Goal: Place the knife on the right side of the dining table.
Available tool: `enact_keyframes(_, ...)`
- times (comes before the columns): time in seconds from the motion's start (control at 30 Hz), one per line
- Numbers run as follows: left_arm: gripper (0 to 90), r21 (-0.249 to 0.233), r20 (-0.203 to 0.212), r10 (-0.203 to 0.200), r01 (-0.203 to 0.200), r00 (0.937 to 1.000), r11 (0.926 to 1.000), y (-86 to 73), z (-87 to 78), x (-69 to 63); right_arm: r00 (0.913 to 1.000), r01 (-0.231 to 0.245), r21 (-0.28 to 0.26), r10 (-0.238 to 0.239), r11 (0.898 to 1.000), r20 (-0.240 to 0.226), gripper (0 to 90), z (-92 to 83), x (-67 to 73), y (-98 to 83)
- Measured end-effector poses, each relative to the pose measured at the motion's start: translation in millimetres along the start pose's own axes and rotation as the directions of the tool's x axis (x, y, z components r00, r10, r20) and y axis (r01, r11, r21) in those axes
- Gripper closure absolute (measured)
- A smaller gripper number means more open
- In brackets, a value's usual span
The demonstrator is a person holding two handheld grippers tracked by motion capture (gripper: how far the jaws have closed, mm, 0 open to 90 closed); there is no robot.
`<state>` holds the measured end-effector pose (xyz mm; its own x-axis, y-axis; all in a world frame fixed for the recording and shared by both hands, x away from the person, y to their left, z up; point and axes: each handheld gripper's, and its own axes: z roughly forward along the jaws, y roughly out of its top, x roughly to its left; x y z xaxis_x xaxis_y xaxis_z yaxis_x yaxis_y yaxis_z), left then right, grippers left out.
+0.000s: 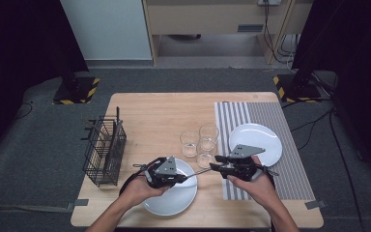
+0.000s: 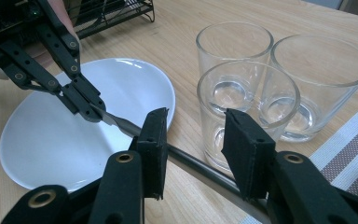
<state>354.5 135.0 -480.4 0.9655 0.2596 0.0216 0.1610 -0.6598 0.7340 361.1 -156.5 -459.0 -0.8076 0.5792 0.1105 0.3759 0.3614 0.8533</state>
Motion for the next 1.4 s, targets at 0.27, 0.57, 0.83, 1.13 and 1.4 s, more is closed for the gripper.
enact_keyframes(0.27, 88.8, -0.003, -0.001, -0.001, 0.001, 1.0000, 1.0000, -0.3, -1.2, 0.3, 1.0000, 0.002, 0.007, -0.002, 1.000, -0.004, 60.3, 1.3, 0.2, -2.0)
enact_keyframes(0.57, 88.9, 0.008, -0.004, 0.011, -0.011, 0.9999, 0.9999, 0.0, -1.0, -0.8, 0.9999, 0.003, -0.009, -0.003, 1.000, -0.013, 57.7, 1.2, 0.9, -0.7)
enact_keyframes(0.83, 88.9, 0.010, -0.006, 0.015, -0.015, 0.9999, 0.9998, -0.2, -1.4, -1.1, 0.9987, 0.039, -0.020, -0.040, 0.999, -0.032, 47.3, -5.0, 0.8, 8.3)
enact_keyframes(1.13, 88.9, 0.019, -0.005, 0.026, -0.026, 0.9996, 0.9995, 0.9, -3.9, -1.4, 0.9844, 0.145, 0.000, -0.144, 0.989, -0.100, 40.1, -6.5, 7.4, 18.6)
enact_keyframes(1.4, 88.9, 0.030, -0.002, 0.040, -0.040, 0.9992, 0.9988, 2.9, -5.3, -1.3, 0.9719, 0.201, 0.047, -0.193, 0.978, -0.135, 36.3, 1.0, 11.4, 23.0)
